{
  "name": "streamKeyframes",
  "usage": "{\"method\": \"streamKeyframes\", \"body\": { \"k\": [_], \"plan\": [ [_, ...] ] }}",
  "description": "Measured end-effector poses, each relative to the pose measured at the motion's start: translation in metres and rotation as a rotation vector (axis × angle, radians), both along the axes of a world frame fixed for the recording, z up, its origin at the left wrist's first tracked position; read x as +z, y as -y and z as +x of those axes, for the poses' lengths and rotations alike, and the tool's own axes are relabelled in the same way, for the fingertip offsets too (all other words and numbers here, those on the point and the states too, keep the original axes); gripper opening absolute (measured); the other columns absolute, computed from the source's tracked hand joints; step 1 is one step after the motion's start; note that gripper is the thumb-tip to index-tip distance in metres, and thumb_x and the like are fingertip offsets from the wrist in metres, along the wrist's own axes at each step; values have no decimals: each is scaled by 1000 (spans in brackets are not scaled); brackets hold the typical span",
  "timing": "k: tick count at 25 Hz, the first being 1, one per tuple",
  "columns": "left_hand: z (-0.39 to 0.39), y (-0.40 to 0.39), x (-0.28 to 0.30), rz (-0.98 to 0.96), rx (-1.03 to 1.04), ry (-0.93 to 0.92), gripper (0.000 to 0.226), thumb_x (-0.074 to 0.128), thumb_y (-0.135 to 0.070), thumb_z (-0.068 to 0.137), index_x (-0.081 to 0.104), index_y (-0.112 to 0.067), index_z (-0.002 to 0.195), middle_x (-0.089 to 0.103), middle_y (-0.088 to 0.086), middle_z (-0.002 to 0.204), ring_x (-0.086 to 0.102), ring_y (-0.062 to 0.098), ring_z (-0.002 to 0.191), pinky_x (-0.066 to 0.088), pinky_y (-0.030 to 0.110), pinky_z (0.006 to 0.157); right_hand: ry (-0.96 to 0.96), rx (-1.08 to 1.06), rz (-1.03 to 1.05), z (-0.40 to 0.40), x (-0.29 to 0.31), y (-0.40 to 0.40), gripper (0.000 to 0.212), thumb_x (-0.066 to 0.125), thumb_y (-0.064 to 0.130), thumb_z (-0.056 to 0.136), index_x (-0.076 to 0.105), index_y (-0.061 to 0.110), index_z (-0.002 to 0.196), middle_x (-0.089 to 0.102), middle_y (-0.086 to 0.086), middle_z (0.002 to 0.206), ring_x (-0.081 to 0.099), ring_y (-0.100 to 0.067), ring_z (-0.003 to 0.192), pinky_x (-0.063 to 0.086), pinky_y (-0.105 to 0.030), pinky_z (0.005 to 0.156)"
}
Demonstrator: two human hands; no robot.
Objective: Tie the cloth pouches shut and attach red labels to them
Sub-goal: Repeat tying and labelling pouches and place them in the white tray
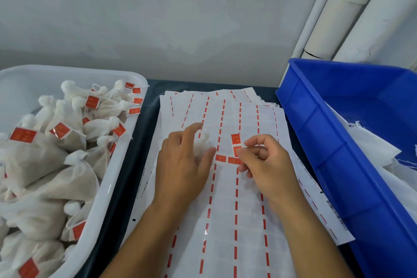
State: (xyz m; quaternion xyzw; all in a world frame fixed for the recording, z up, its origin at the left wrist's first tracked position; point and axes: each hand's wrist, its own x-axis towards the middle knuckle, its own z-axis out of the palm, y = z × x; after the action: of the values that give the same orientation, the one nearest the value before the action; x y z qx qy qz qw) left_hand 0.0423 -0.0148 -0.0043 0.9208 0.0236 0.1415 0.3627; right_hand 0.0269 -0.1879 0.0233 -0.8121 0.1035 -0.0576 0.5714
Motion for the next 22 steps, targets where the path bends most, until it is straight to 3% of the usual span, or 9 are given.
{"method": "streamKeyframes", "body": {
  "k": [3, 5, 7, 9, 11, 15, 22],
  "plan": [
    [1, -1, -3, 43, -56, -49, 65, 62, -58, 92, 26, -57, 146, 58, -16, 140, 59, 14, 119, 50, 41, 102, 11, -17, 8, -1, -1, -3, 16, 73, 40, 93, 59, 36, 100, 74, 15, 90, 73, -1, 72, 51, -10, 52],
    [0, -1, -3, -3, -92, -23, 58, 63, -49, 95, 30, -58, 143, 59, -19, 135, 60, 7, 107, 52, 28, 96, 35, -27, 17, -3, -1, -3, 16, 73, 39, 93, 59, 35, 99, 74, 15, 89, 73, -2, 72, 52, -10, 52],
    [-4, -2, -1, -72, -127, -19, 55, 65, -44, 95, 34, -62, 137, 54, -29, 122, 59, -1, 94, 45, 9, 81, 58, -48, 38, -5, -2, -2, 15, 73, 38, 93, 61, 33, 98, 74, 13, 85, 73, -3, 72, 52, -10, 53],
    [-7, 0, 3, -169, -177, -36, 56, 67, -40, 95, 36, -65, 134, 51, -35, 113, 61, -2, 95, 45, 7, 73, 74, -73, 85, -7, -3, 1, 13, 74, 36, 93, 62, 32, 97, 74, 11, 82, 73, -5, 71, 53, -11, 54],
    [-10, 2, 6, -259, -213, -49, 54, 68, -37, 94, 41, -64, 133, 53, -34, 116, 64, 2, 98, 53, 10, 74, 79, -85, 127, -8, -2, 4, 12, 74, 34, 93, 62, 31, 97, 74, 10, 81, 73, -7, 70, 53, -12, 54],
    [-10, 6, 7, -286, -232, -36, 34, 69, -34, 94, 61, -49, 123, 60, -36, 114, 51, -20, 107, 41, -7, 66, 80, -96, 170, -6, 0, 8, 13, 74, 34, 93, 63, 30, 99, 74, 13, 78, 72, -5, 69, 51, -9, 53],
    [-14, 7, 16, -329, -269, -35, 27, 65, -28, 98, 66, -48, 117, 64, -35, 107, 59, -16, 103, 46, -2, 76, 75, -65, 173, -7, -2, 6, 13, 72, 33, 94, 64, 33, 103, 74, 17, 82, 71, 1, 76, 50, -8, 52]
  ]
}}
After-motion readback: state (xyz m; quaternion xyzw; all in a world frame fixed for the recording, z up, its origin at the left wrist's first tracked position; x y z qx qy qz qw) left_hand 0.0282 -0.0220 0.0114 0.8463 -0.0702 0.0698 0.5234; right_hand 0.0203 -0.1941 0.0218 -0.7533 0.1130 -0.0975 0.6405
